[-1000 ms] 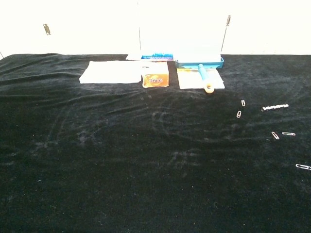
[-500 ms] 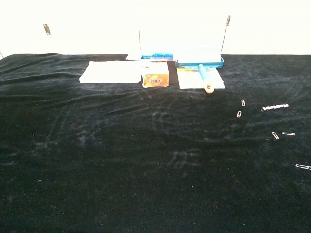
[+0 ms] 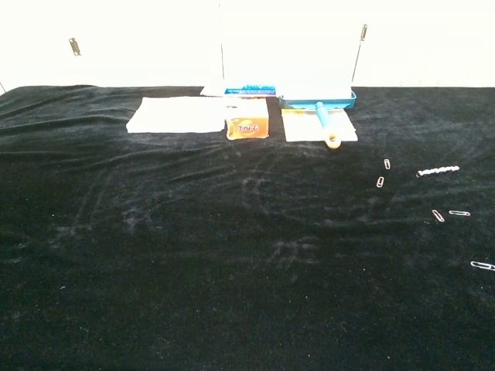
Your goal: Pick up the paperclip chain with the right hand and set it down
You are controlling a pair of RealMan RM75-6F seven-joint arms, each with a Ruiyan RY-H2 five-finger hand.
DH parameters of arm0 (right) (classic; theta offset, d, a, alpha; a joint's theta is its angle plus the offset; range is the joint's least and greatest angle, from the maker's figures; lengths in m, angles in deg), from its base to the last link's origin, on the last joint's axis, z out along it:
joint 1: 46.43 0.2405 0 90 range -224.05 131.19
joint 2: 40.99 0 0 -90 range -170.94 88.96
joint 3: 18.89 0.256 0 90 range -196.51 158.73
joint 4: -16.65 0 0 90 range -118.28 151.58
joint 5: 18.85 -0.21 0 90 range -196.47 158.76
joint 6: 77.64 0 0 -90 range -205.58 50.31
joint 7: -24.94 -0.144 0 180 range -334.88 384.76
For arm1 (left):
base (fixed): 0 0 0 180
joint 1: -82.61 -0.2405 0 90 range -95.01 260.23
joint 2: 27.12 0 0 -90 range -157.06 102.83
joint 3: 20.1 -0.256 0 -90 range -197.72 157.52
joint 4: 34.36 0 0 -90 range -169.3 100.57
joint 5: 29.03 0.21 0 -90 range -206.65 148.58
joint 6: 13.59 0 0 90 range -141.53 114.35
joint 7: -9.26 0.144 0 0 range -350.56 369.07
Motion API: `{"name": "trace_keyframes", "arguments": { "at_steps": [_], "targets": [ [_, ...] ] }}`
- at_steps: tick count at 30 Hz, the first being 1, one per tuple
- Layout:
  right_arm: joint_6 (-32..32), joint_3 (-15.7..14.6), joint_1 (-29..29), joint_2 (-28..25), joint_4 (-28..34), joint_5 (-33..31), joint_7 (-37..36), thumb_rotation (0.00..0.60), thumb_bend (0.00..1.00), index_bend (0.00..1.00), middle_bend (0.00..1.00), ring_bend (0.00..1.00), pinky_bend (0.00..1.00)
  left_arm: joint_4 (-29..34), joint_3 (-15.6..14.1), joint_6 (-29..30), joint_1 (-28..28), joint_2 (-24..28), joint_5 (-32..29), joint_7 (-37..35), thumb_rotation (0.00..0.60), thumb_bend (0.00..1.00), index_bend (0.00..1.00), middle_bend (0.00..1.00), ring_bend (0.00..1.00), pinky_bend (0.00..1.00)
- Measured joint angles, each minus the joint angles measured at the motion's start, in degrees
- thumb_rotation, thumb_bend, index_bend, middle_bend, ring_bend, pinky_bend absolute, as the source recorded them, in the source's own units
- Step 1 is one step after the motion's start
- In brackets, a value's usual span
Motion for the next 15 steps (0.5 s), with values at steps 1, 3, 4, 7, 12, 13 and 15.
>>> {"name": "trace_keyframes", "arguments": {
  "at_steps": [1, 3, 4, 7, 12, 13, 15],
  "targets": [
    [-0.5, -0.1, 0.6, 1.1, -1.8, 0.4, -0.9, 0.600, 0.39, 0.26, 0.00, 0.00, 0.00, -0.3, 0.2, -0.1, 0.0, 0.0, -0.3, -0.3, 0.600, 0.40, 0.00, 0.02, 0.01, 0.00],
    [-2.1, -0.5, 2.1, 3.6, -5.9, 1.2, -2.9, 0.600, 0.39, 0.26, 0.00, 0.00, 0.00, -0.7, 0.5, -0.6, 0.1, 0.0, -1.2, -1.0, 0.600, 0.40, 0.00, 0.02, 0.01, 0.00],
    [-2.9, -0.7, 2.7, 4.7, -7.7, 1.5, -3.9, 0.600, 0.39, 0.26, 0.00, 0.00, 0.00, -0.9, 0.6, -1.0, 0.2, 0.0, -1.6, -1.2, 0.600, 0.40, 0.00, 0.02, 0.01, 0.00],
    [-5.6, -1.6, 4.8, 8.1, -13.4, 2.8, -7.0, 0.600, 0.39, 0.26, 0.00, 0.00, 0.00, -1.3, 0.9, -2.3, 0.5, 0.0, -2.7, -1.5, 0.600, 0.40, 0.00, 0.02, 0.01, 0.00],
    [-7.8, -3.4, 7.5, 13.1, -21.3, 5.8, -12.5, 0.600, 0.39, 0.26, 0.00, 0.00, 0.00, -1.5, 1.4, -4.4, 1.2, 0.4, -4.5, -2.0, 0.600, 0.40, 0.00, 0.02, 0.01, 0.00],
    [-7.8, -3.7, 7.8, 13.8, -22.3, 6.3, -13.5, 0.600, 0.39, 0.26, 0.00, 0.00, 0.00, -1.5, 1.4, -4.7, 1.2, 0.5, -4.8, -1.9, 0.600, 0.40, 0.00, 0.02, 0.01, 0.00],
    [-7.5, -4.4, 8.3, 15.2, -24.5, 7.5, -15.6, 0.600, 0.39, 0.28, 0.00, 0.00, 0.00, -1.3, 1.5, -5.3, 1.4, 0.7, -5.3, -1.8, 0.600, 0.40, 0.00, 0.02, 0.01, 0.00]
  ]
}}
